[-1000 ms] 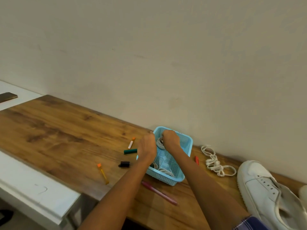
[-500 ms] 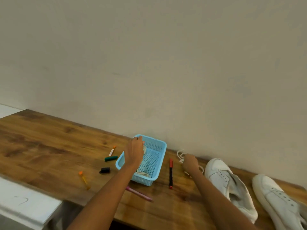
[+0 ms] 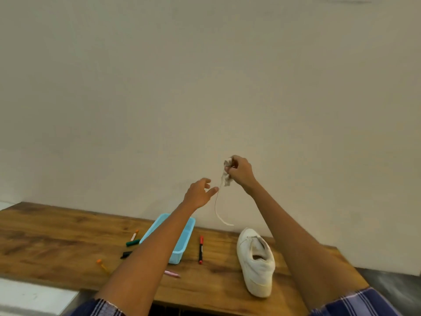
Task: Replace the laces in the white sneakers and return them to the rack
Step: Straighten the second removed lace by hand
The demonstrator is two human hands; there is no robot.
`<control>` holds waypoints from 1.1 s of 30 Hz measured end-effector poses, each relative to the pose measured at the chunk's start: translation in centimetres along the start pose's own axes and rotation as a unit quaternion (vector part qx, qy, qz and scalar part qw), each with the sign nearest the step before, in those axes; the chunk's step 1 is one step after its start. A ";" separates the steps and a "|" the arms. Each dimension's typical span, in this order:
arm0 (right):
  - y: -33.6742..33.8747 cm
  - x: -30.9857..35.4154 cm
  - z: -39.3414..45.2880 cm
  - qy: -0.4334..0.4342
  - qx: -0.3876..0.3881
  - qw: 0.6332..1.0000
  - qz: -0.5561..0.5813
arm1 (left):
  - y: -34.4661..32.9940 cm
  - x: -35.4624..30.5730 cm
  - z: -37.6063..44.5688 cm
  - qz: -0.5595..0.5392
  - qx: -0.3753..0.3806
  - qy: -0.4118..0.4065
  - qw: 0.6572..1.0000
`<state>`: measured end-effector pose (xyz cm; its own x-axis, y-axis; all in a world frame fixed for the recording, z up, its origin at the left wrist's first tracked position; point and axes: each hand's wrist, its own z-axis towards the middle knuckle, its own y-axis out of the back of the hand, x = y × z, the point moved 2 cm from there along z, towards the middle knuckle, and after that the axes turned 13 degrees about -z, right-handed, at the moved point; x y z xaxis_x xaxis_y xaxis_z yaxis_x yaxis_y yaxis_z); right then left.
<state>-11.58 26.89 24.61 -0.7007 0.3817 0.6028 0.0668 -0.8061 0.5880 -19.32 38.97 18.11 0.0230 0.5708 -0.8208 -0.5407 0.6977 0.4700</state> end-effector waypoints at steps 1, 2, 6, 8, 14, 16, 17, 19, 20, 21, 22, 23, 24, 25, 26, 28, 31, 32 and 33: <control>1.5 1.0 -0.5 0.011 -0.018 1.000 0.024 | 0.1 -1.2 -0.5 -0.003 0.000 -0.005 1.000; 3.2 2.0 -1.1 0.018 -0.036 0.998 0.041 | 0.1 -2.5 -1.4 0.004 0.002 -0.009 1.000; 9.3 5.6 -3.7 0.056 -0.095 0.990 0.088 | -0.5 -5.8 -5.6 0.007 0.026 -0.028 0.999; 12.1 7.2 -5.3 0.075 -0.121 0.986 0.087 | -1.0 -7.4 -8.2 -0.019 0.048 -0.049 0.997; 17.6 9.0 -10.3 0.137 -0.239 0.961 0.020 | -3.0 -12.4 -13.9 -0.126 0.111 -0.014 0.986; 18.3 8.1 -11.6 0.150 -0.276 0.949 -0.024 | -3.7 -14.0 -14.8 -0.151 0.102 -0.008 0.983; 18.5 7.2 -11.9 0.148 -0.279 0.947 -0.063 | -3.9 -14.8 -14.9 -0.162 0.083 -0.008 0.983; 17.0 4.7 -11.5 0.112 -0.155 0.950 -0.248 | -4.3 -15.9 -14.4 -0.187 0.033 -0.007 0.982; 15.7 3.1 -11.5 0.071 -0.036 0.940 -0.332 | -4.4 -16.4 -14.0 -0.193 0.011 -0.010 0.981; 14.3 1.6 -11.9 0.029 0.073 0.916 -0.394 | -4.5 -16.8 -13.6 -0.192 -0.006 -0.014 0.981; 13.1 0.5 -12.4 -0.006 0.147 0.906 -0.396 | -4.6 -17.0 -13.2 -0.186 -0.016 -0.018 0.982; 12.1 0.0 -13.0 -0.027 0.197 0.918 -0.343 | -4.6 -17.2 -12.9 -0.176 -0.020 -0.019 0.984; 11.2 -0.1 -13.6 -0.028 0.216 0.942 -0.255 | -4.6 -17.3 -12.8 -0.161 -0.020 -0.019 0.987; 10.3 0.0 -13.9 -0.017 0.203 0.965 -0.166 | -4.6 -17.2 -12.6 -0.140 -0.020 -0.019 0.990; 9.7 0.4 -14.0 -0.007 0.167 0.981 -0.100 | -4.5 -17.0 -12.4 -0.120 -0.021 -0.019 0.992; 9.2 1.2 -14.2 -0.001 0.098 0.995 -0.032 | -4.1 -16.3 -12.1 -0.111 -0.020 -0.016 0.993; 9.3 1.0 -14.0 -0.007 0.043 0.999 -0.003 | -3.3 -15.2 -11.9 -0.148 0.012 -0.009 0.989; 9.7 0.7 -13.9 -0.016 0.019 0.999 0.022 | -2.9 -15.0 -12.0 -0.161 0.025 -0.002 0.987; 10.1 0.2 -13.8 -0.036 -0.010 0.998 0.054 | -2.6 -14.9 -12.1 -0.176 0.041 0.009 0.983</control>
<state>-20.86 12.55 23.25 -0.6375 0.3224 0.6998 0.1247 -0.8531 0.5067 -28.50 23.43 25.17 0.1814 0.2804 -0.9426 -0.4314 0.8840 0.1800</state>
